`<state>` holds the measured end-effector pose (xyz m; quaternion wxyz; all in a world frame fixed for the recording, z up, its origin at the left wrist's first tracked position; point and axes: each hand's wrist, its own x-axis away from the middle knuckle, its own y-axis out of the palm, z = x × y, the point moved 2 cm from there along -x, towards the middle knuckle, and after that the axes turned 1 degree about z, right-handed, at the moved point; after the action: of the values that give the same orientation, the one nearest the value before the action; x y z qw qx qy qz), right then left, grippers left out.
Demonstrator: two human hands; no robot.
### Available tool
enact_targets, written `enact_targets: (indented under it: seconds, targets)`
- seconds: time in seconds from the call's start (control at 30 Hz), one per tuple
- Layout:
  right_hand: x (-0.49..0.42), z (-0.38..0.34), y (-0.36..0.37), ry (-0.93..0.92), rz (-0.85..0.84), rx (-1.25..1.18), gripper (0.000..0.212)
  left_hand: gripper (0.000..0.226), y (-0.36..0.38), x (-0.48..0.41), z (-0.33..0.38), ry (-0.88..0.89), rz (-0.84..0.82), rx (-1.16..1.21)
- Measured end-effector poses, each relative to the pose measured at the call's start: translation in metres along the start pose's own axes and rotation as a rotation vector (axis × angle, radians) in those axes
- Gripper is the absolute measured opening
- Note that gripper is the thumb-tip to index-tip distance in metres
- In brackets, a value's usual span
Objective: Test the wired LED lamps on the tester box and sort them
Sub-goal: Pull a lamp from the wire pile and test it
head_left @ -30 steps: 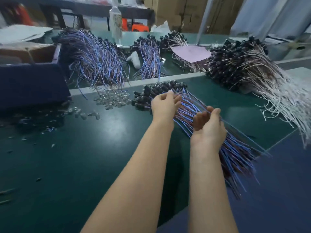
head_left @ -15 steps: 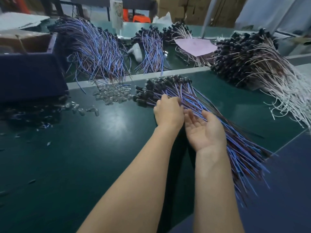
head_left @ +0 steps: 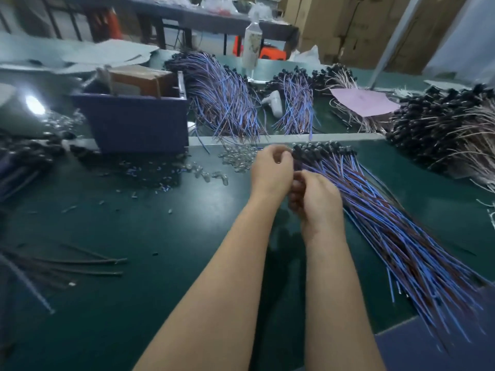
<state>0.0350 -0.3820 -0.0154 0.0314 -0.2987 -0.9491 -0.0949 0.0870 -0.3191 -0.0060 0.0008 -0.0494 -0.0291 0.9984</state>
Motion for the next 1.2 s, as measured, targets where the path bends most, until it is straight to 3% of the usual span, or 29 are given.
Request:
enact_targets:
  seconds: [0.17,0.37,0.6,0.73,0.97,1.03,1.13,1.2]
  targets:
    - [0.047,0.017,0.110,-0.052,-0.370,0.130,0.015,0.016,-0.129,0.009,0.010,0.034,0.437,0.209]
    - [0.115,0.047,0.223,-0.266,-0.759,0.495,0.014,0.016,-0.262,0.027,0.008,0.022,0.865,0.325]
    - [0.160,0.070,0.294,-0.355,-0.954,0.742,0.025,0.016,-0.334,0.041,0.005,0.004,1.164,0.397]
    - [0.167,0.080,0.310,-0.332,-0.918,0.704,0.041,0.014,-0.350,0.042,0.001,-0.001,1.213,0.481]
    - [0.158,0.087,0.321,-0.317,-0.787,0.879,0.026,0.017,-0.350,0.037,-0.001,-0.011,1.182,0.568]
    - [0.156,0.089,0.319,-0.277,-0.714,0.776,0.021,0.017,-0.347,0.037,0.000,-0.016,1.174,0.558]
    - [0.154,0.086,0.310,-0.254,-0.560,0.427,0.008,0.017,-0.343,0.036,0.000,-0.004,1.174,0.515]
    - [0.150,0.079,0.304,-0.210,-0.473,0.215,0.018,0.014,-0.338,0.035,0.002,0.043,1.151,0.473]
